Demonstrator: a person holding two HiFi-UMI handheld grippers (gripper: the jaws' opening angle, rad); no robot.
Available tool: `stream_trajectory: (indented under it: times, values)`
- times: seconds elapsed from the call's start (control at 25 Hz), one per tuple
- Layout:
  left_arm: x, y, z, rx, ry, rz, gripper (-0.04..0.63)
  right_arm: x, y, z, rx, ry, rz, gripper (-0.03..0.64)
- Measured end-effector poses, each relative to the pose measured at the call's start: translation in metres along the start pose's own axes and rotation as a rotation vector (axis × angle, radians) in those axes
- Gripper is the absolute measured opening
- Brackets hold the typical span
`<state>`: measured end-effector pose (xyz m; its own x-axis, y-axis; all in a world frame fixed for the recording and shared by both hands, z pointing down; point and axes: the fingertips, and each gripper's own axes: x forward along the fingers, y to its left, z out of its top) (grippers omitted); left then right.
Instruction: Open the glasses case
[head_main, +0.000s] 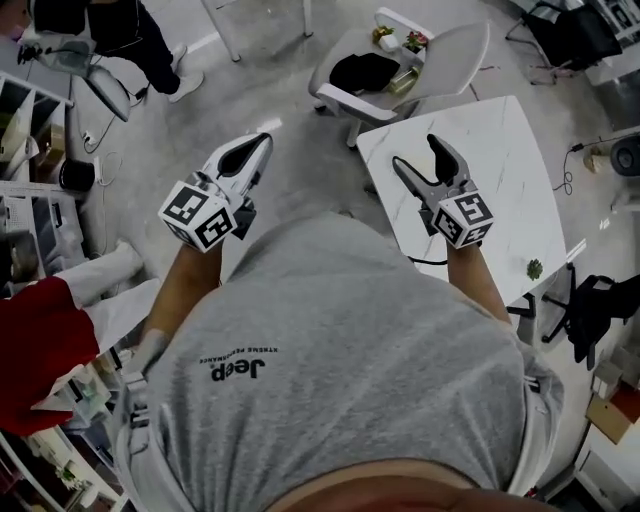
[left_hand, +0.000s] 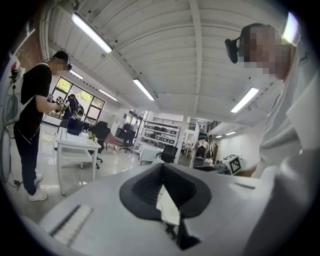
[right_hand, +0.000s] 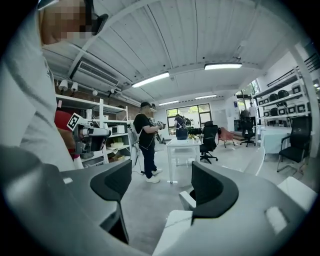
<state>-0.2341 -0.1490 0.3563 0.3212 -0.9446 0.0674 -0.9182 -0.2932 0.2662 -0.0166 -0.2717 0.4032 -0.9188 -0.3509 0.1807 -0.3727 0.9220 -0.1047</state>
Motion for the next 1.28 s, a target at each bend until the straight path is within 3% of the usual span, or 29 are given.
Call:
stream_trajectory:
  times: [0.16,0.44,0.68,0.8,0.96,1.12,1.28]
  values:
    - [0.050,0.008,-0.003,-0.019,0.050,-0.002,0.037,0.021,-0.049,0.000,0.000,0.009,0.015,0.353]
    - [0.088,0.040,-0.008,-0.002,0.119,-0.068,0.037,0.045,-0.077,-0.014,0.022,0.053,-0.047,0.353]
    - [0.110,0.069,-0.003,0.015,0.162,-0.223,0.037,0.032,-0.089,-0.011,0.032,0.088,-0.245,0.353]
    - [0.128,0.074,-0.004,0.029,0.192,-0.327,0.037,0.009,-0.102,-0.018,0.040,0.124,-0.374,0.353]
    - [0.148,0.068,-0.014,0.064,0.235,-0.429,0.037,-0.013,-0.113,-0.035,0.052,0.170,-0.474,0.353]
    - [0.170,0.041,-0.035,0.068,0.277,-0.512,0.037,-0.043,-0.112,-0.074,0.083,0.254,-0.503,0.353]
    - [0.194,0.011,-0.055,0.076,0.319,-0.574,0.037,-0.057,-0.116,-0.125,0.080,0.370,-0.463,0.353]
